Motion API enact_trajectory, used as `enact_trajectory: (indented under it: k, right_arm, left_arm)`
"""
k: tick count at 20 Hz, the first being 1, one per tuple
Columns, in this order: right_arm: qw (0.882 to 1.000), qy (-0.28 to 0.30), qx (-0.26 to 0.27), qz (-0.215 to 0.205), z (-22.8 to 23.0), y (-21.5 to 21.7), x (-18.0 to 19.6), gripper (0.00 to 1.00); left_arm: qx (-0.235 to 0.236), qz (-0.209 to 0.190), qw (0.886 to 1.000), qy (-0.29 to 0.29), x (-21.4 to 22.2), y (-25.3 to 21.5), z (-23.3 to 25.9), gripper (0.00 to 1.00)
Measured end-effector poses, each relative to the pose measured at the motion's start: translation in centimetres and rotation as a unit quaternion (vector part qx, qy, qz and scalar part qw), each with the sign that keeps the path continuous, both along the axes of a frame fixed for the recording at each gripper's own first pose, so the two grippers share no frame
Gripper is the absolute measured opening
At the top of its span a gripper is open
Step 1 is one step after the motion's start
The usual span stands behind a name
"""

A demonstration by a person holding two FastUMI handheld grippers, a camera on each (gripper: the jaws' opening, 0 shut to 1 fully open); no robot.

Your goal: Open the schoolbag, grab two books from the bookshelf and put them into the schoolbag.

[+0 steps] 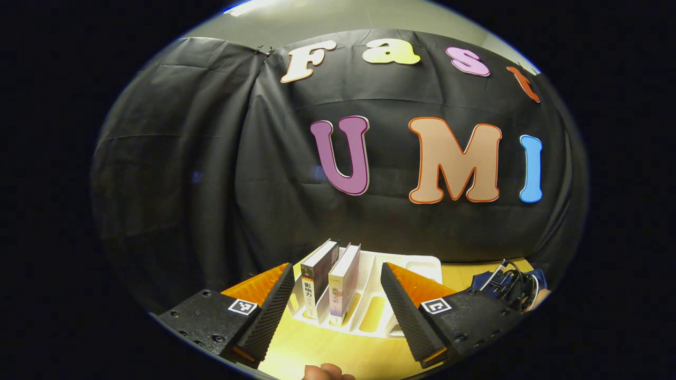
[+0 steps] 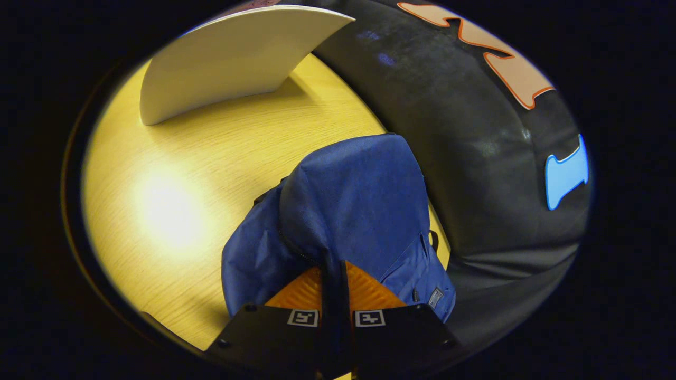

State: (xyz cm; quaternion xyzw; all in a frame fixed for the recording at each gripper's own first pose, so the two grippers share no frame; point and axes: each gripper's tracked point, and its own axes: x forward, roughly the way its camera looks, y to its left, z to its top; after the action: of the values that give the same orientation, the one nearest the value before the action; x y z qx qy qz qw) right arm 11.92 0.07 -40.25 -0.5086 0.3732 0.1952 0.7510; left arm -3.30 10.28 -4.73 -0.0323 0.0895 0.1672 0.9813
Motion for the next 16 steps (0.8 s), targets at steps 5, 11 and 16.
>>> enact_trajectory:
  k: [5,11,16]
  right_arm:
    - [0.999,0.03,0.011,-0.03,0.0,-0.3,-0.2,0.05]
    - [0.993,0.03,0.092,-0.064,2.5,-0.1,0.1,0.05]
    - [0.979,0.031,0.178,-0.097,5.9,-0.5,0.8,0.02]
  left_arm:
    - [-0.004,-0.001,1.0,0.001,-0.1,0.0,-0.1,0.96]
    - [-0.007,-0.005,1.0,-0.001,0.1,-0.1,-0.2,0.96]
    - [-0.02,-0.016,1.0,0.003,0.7,-0.7,-0.7,0.96]
